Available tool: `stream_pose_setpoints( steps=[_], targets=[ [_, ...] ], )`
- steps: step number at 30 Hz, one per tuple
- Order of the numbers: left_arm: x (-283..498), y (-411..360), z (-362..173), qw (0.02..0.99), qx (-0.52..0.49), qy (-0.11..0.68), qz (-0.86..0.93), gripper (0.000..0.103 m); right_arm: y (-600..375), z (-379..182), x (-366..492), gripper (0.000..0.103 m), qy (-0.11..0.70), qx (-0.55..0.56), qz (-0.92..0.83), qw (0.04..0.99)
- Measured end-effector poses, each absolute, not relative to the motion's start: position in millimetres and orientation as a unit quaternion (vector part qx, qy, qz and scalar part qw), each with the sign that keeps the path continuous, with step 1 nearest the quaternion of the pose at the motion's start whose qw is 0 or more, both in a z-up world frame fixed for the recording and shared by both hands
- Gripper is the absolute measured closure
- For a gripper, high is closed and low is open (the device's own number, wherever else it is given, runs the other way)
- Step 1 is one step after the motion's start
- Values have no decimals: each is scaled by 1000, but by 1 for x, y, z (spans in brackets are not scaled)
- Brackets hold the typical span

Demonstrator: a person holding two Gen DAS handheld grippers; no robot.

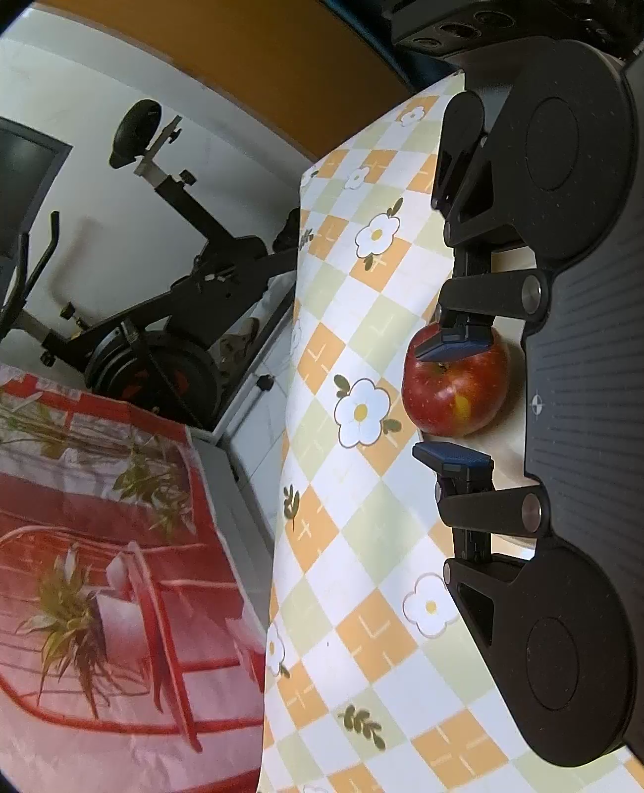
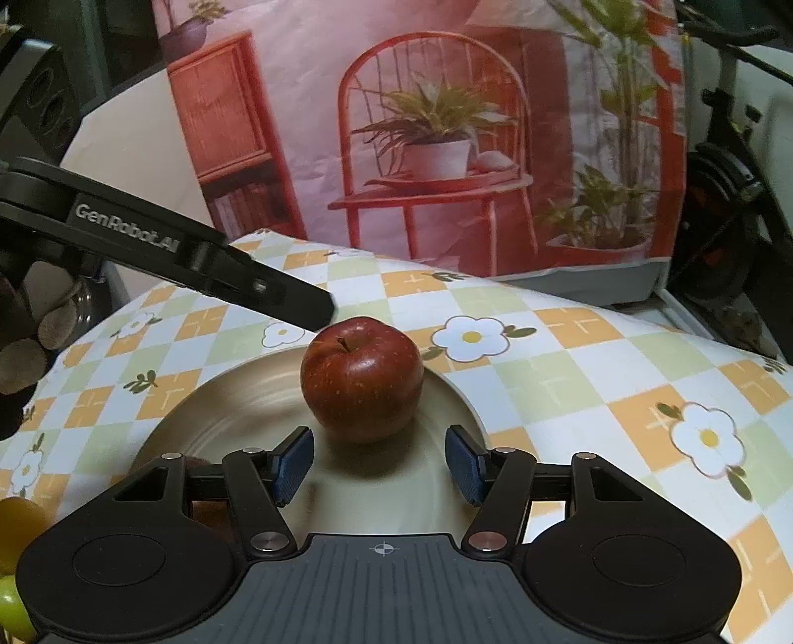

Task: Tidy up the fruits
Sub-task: 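Lower the red apple into the plate and open the left tool, then move the left tool back to a large yellow lemon in the fruit pile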

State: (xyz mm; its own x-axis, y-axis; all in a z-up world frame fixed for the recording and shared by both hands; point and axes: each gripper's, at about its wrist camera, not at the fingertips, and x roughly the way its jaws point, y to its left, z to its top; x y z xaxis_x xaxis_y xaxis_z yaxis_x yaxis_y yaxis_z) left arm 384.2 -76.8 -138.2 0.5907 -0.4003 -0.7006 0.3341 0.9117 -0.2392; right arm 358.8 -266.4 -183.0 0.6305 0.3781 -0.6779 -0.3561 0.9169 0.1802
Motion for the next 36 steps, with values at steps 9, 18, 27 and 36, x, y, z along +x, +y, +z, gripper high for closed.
stream_pose_setpoints(
  steps=[9,18,27,36],
  targets=[
    [341,-58,-108,908,-28,380,-172,66,-277,-158,315,44,356,46,152,921],
    [280,-42,-81,926,-16,342,-158,66,-275,-131,260,38,327,60,110,937],
    [240,-37,-84,927,-26,340,-158,65,-258,-123,205,32,322,59,99,940],
    [206,-40,-100,925,-23,340,-170,65,-247,-129,159,32,339,69,93,934]
  ],
)
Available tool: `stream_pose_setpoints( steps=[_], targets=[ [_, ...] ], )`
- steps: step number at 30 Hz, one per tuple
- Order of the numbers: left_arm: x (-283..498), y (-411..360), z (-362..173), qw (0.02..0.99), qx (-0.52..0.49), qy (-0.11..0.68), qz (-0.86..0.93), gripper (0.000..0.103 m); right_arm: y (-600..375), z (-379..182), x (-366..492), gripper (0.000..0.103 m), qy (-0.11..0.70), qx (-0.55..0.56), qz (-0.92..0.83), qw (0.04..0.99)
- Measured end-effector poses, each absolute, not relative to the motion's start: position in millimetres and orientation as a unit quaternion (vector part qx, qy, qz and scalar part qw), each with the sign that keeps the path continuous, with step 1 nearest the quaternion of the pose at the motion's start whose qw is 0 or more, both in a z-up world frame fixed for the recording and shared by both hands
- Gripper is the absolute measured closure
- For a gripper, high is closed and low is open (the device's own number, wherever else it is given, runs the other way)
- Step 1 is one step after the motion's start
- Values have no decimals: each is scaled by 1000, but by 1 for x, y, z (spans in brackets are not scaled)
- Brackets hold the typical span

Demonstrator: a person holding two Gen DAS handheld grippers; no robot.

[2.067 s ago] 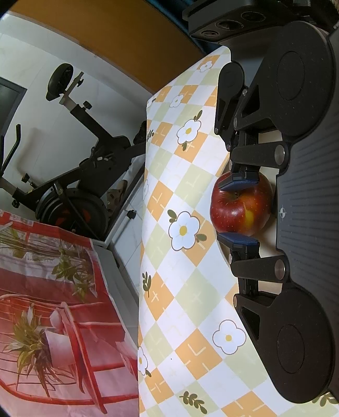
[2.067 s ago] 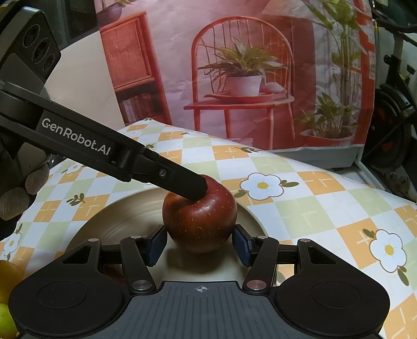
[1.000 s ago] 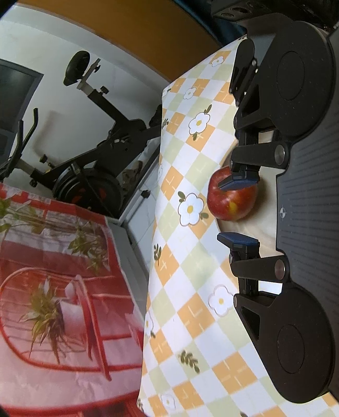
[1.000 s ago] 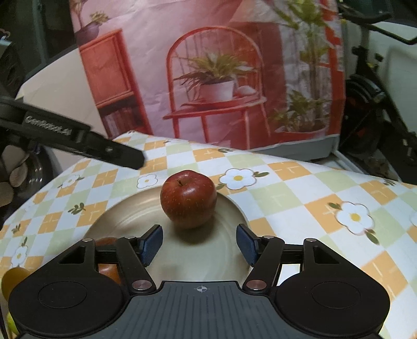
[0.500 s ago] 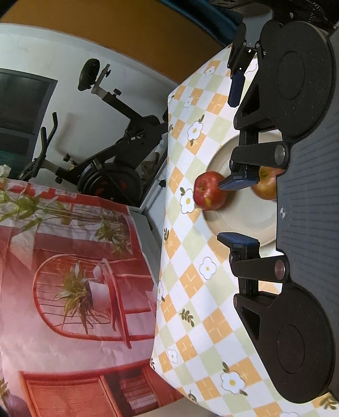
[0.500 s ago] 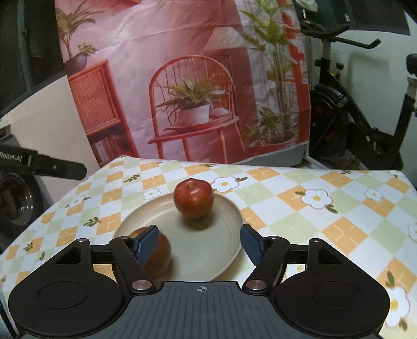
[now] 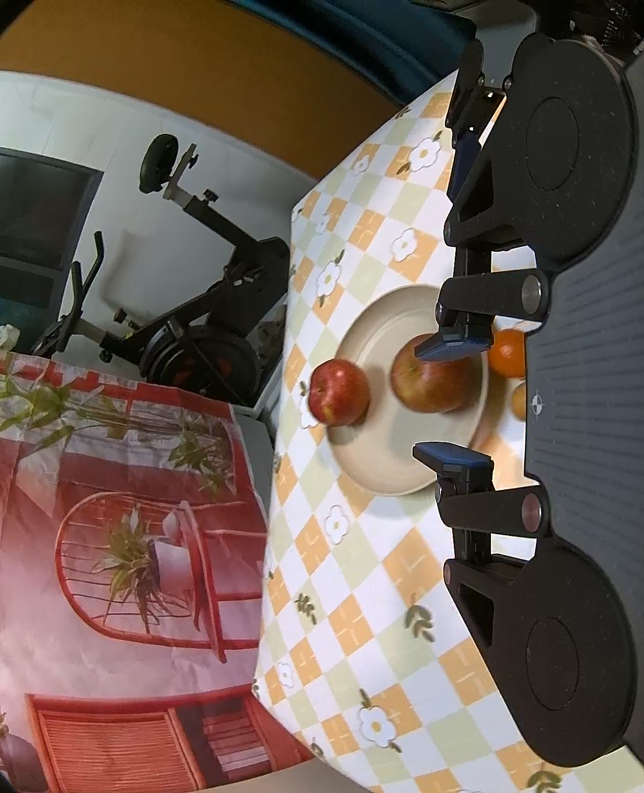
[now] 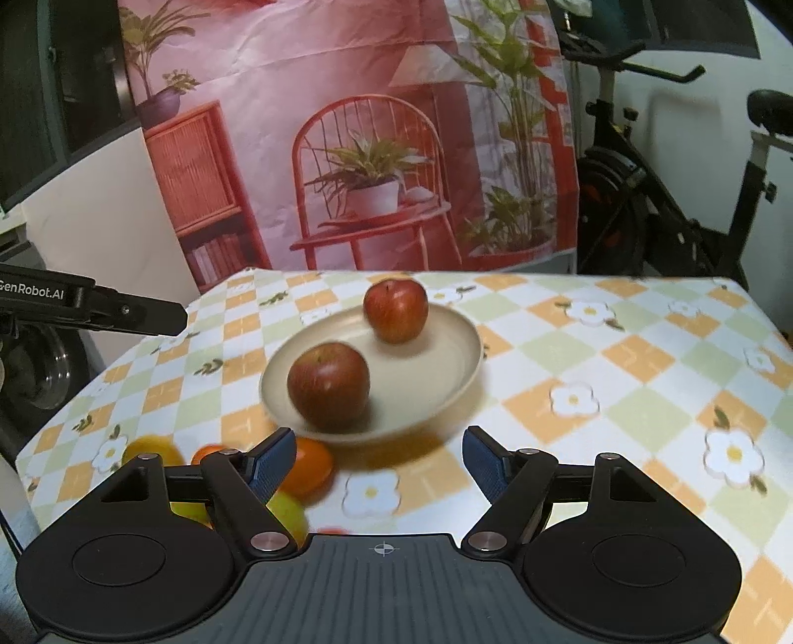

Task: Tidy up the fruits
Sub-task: 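Move the left tool back to a large yellow lemon in the fruit pile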

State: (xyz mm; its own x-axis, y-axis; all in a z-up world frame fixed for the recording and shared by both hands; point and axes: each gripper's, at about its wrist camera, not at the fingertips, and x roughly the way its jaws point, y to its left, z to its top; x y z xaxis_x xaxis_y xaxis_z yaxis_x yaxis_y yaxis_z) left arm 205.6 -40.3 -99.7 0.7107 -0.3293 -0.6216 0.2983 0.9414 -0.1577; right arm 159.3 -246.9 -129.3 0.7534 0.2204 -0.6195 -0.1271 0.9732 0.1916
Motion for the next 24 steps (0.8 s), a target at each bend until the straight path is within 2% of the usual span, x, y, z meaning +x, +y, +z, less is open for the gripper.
stream_pose_setpoints(
  steps=[8,16,24],
  targets=[
    [185,-42,-109,921,-17,347,-177,65,-234,-138,132,31,361,73,102,924],
    [172,-42,-109,920,-17,347,-181,65,-209,-146,116,23,387,58,116,913],
    [170,-42,-109,918,-20,349,-188,65,-197,-159,114,23,429,34,107,896]
  ],
)
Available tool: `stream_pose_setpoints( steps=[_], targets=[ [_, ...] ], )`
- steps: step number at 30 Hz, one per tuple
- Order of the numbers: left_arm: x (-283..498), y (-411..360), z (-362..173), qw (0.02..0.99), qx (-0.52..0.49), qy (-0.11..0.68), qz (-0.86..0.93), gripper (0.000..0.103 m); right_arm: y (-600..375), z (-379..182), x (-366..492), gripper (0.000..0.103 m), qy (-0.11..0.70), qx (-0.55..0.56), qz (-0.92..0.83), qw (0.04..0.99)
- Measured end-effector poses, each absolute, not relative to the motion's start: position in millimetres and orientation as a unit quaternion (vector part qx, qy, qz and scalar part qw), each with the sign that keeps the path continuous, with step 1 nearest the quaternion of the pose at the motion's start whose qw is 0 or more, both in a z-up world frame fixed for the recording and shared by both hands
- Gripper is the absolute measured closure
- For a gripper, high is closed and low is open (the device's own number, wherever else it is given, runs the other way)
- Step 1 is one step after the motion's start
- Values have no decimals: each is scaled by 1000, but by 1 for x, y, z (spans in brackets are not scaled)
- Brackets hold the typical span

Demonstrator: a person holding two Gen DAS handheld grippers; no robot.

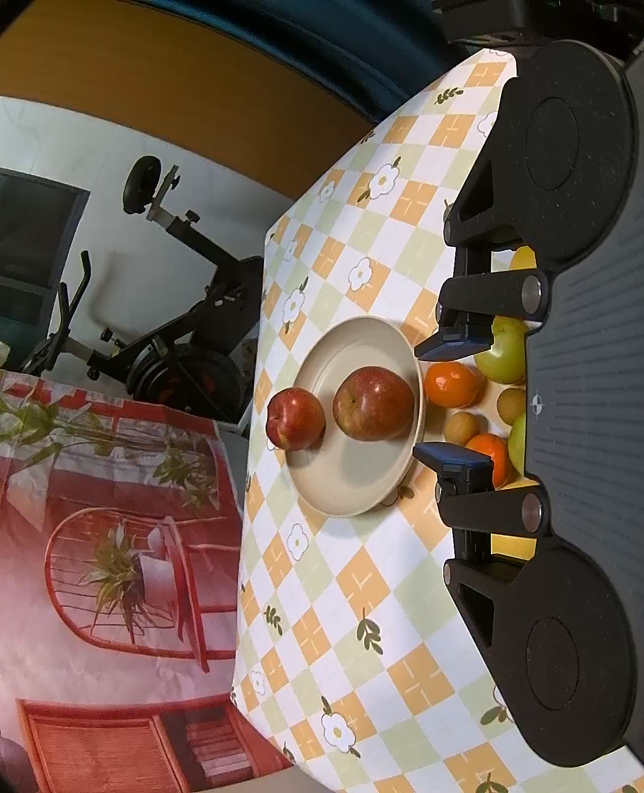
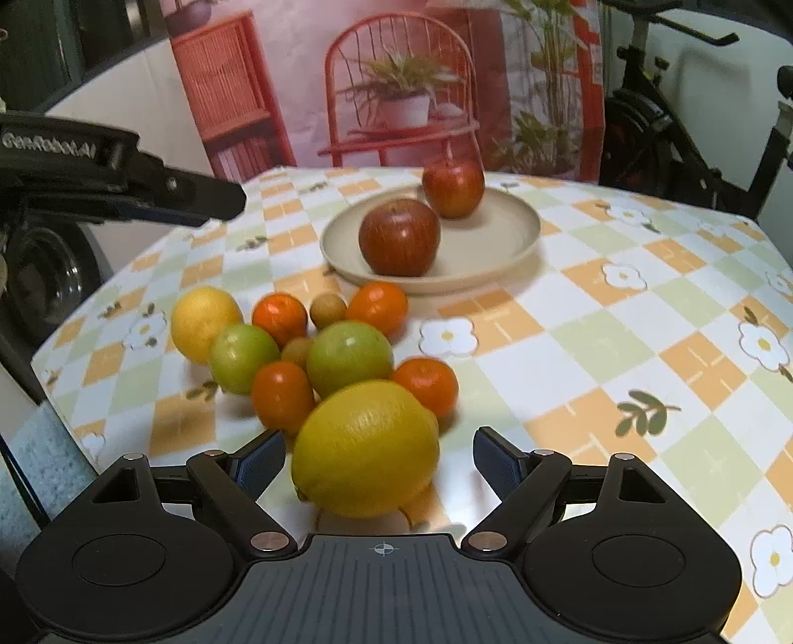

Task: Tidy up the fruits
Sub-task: 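Move the left tool back to a large yellow lemon in the fruit pile, then close the left tool around the large yellow lemon and lift it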

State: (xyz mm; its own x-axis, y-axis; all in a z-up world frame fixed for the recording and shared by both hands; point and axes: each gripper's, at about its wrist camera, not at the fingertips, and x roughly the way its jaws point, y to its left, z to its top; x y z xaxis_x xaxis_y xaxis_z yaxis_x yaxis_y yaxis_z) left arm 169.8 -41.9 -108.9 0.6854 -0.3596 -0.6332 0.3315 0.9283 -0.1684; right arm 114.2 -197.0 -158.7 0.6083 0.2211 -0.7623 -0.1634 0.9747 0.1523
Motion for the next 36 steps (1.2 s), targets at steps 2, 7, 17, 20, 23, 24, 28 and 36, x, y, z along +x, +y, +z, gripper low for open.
stream_pose_setpoints(
  steps=[2,7,17,20,23,24,28,36],
  targets=[
    [170,-44,-111,916,-20,352,-193,65,-198,-162,113,23,440,29,103,892],
    [172,-52,-116,907,-15,362,-213,65,-203,-167,107,22,456,23,109,883],
    [184,-69,-138,873,-37,412,-258,65,-216,-161,97,31,449,19,123,885],
    [184,-75,-143,866,-36,420,-270,65,-217,-158,95,37,445,15,127,886],
    [185,-78,-148,859,-35,428,-279,65,-219,-156,94,42,440,17,130,888],
    [185,-79,-149,857,-36,430,-282,66,-221,-154,93,45,438,18,129,890],
    [188,-82,-153,849,-43,439,-289,66,-226,-149,92,54,428,19,130,894],
    [200,-97,-160,829,-55,461,-312,66,-234,-142,90,59,417,14,130,899]
  ],
)
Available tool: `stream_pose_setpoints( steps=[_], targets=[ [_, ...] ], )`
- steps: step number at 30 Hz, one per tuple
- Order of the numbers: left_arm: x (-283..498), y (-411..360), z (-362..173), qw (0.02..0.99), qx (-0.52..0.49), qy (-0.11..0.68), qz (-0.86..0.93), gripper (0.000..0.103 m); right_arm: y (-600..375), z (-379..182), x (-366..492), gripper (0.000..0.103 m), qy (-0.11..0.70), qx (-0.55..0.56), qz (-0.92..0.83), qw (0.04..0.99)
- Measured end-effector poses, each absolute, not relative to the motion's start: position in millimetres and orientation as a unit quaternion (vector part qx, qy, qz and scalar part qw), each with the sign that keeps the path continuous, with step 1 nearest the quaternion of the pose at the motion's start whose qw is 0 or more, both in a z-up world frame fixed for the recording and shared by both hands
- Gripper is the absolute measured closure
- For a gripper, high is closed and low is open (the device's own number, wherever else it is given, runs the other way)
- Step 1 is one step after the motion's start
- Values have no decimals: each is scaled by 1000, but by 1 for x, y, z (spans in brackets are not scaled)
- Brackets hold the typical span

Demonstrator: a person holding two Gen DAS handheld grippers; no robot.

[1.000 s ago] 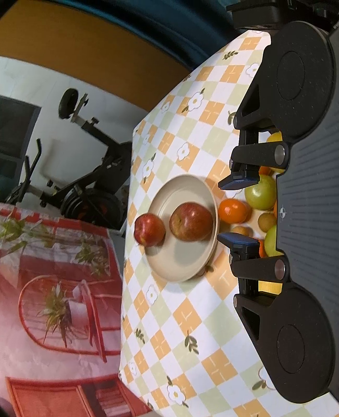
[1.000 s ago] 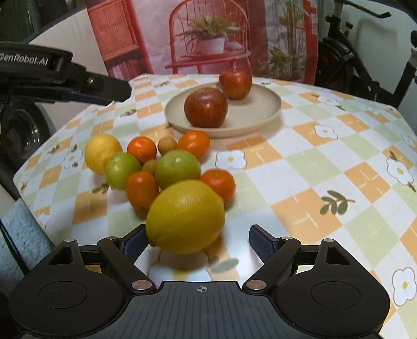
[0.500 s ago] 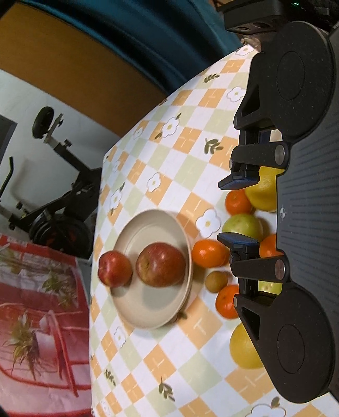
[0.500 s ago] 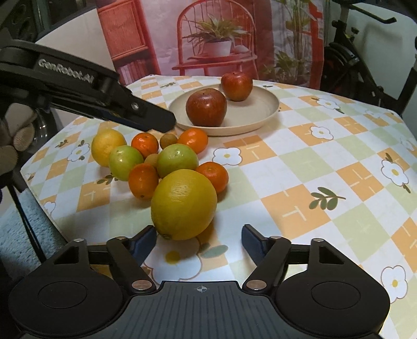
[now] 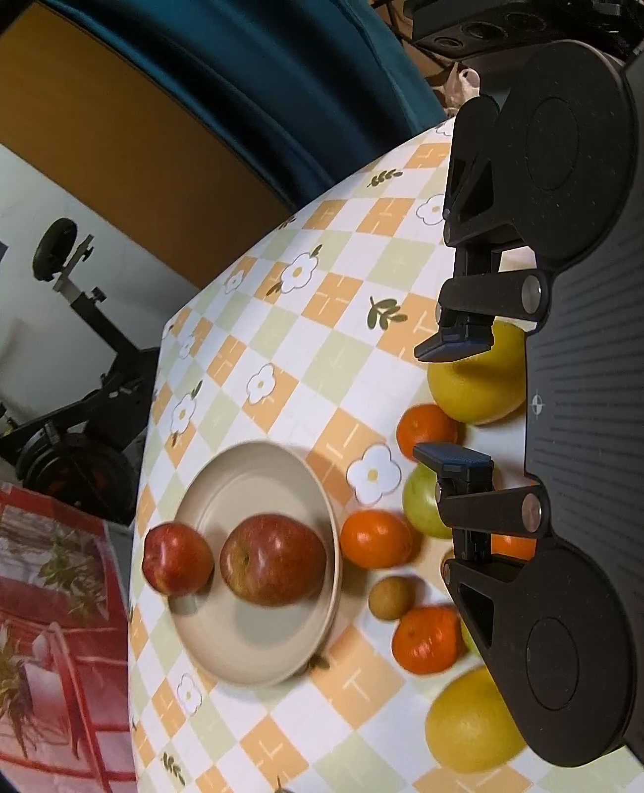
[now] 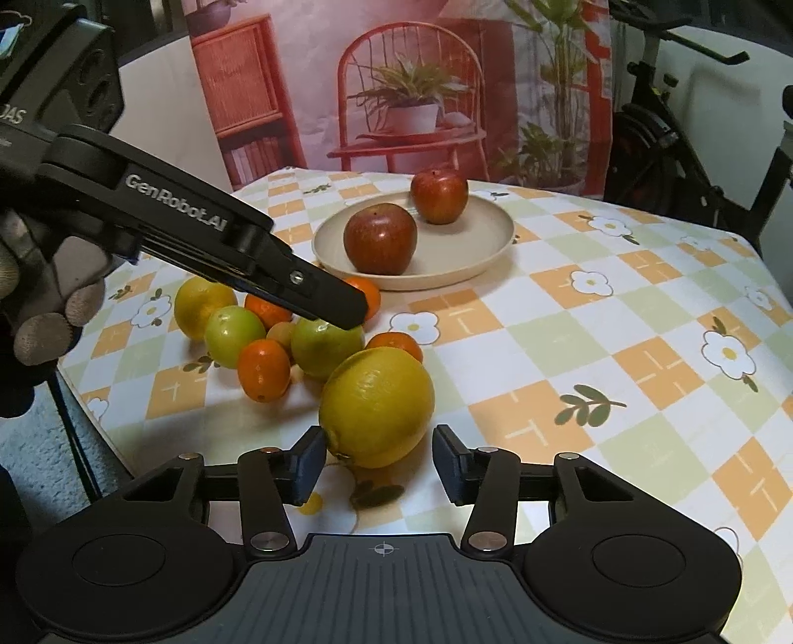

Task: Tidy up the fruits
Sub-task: 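Close the left tool around the large yellow lemon and lift it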

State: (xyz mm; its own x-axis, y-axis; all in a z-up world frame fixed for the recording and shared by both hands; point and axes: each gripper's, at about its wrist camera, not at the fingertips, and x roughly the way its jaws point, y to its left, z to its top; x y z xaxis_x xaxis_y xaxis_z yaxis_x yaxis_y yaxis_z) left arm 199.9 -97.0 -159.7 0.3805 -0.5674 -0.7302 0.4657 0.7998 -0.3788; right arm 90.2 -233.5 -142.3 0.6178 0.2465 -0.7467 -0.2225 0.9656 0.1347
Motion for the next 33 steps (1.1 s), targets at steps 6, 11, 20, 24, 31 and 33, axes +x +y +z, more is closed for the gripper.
stream_pose_setpoints(
  steps=[6,11,20,24,31,33],
  targets=[
    [204,-112,-164,815,-51,476,-326,66,-235,-148,90,59,423,30,138,895],
    [209,-115,-172,804,-58,494,-326,66,-237,-152,91,59,423,46,143,894],
    [212,-116,-180,791,-73,509,-332,64,-241,-158,93,58,427,69,144,890],
    [213,-117,-181,788,-76,510,-337,64,-244,-160,96,56,428,87,140,889],
    [214,-118,-183,789,-74,506,-341,64,-244,-162,98,55,423,94,139,890],
    [214,-119,-181,790,-71,504,-343,64,-244,-161,97,56,422,92,138,891]
  ],
)
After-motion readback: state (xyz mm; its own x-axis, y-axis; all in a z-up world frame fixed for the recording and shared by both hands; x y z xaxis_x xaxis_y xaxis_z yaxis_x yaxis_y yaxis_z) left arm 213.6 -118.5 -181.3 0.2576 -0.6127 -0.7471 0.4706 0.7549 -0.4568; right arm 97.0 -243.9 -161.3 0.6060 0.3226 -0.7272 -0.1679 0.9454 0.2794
